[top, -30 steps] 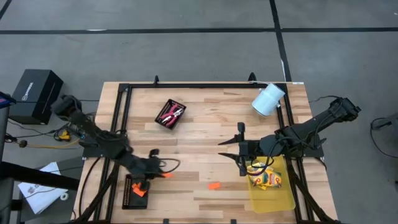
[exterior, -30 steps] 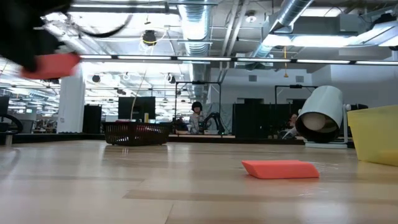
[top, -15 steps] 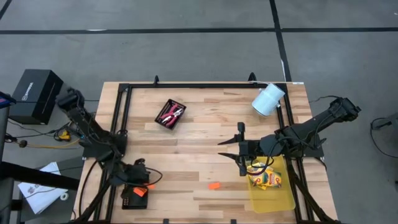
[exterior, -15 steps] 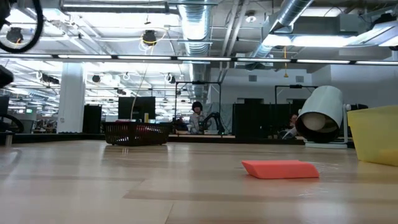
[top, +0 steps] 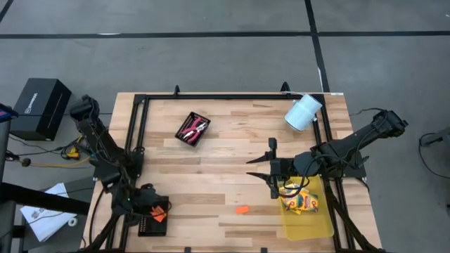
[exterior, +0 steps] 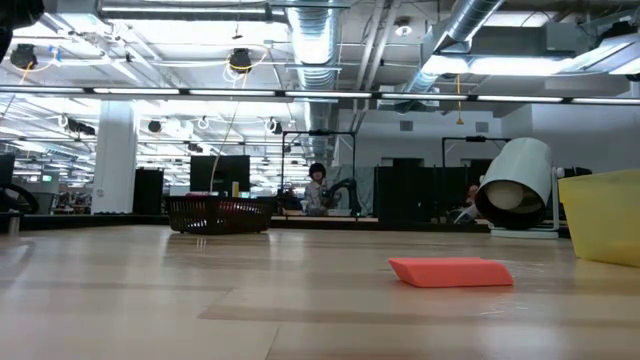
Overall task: Pick & Place School Supplies
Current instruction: Put the orange eraser into the bottom black basket
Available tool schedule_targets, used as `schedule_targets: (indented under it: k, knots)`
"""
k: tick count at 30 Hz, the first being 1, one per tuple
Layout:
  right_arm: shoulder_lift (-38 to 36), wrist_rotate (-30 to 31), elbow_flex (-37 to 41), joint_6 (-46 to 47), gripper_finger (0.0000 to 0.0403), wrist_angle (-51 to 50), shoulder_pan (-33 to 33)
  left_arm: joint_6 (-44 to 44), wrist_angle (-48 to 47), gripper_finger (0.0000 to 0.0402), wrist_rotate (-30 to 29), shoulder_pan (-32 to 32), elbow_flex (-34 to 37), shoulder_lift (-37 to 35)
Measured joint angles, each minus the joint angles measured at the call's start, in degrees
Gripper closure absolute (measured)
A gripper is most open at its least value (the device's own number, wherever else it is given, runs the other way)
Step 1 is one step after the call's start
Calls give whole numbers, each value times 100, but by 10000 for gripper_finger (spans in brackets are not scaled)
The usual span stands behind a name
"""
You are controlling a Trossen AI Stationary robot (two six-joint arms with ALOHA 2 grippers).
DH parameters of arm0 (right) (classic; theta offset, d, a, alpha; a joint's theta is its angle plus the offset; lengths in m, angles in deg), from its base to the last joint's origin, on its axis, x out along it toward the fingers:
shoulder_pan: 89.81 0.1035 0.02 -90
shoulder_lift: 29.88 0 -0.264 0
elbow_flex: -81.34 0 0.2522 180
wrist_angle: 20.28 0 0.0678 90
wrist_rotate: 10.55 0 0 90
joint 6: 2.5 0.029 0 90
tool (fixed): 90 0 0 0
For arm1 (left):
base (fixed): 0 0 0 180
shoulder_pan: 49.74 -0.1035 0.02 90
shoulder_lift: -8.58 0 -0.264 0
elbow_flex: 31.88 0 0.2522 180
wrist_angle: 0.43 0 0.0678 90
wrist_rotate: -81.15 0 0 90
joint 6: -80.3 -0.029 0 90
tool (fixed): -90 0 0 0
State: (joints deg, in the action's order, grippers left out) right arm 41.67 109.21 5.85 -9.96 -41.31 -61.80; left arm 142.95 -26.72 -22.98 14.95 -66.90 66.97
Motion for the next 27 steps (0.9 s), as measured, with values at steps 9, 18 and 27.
schedule_targets:
  k: [9,18,27]
  knots:
    - [0,0,0,2,268,4,0,547,-424,356,-76,214,2,4]
    - [0,0,0,0,268,4,0,727,-447,240,-207,201,2,4]
    - [0,2,0,-39,268,2,0,146,-33,212,-1504,176,2,4]
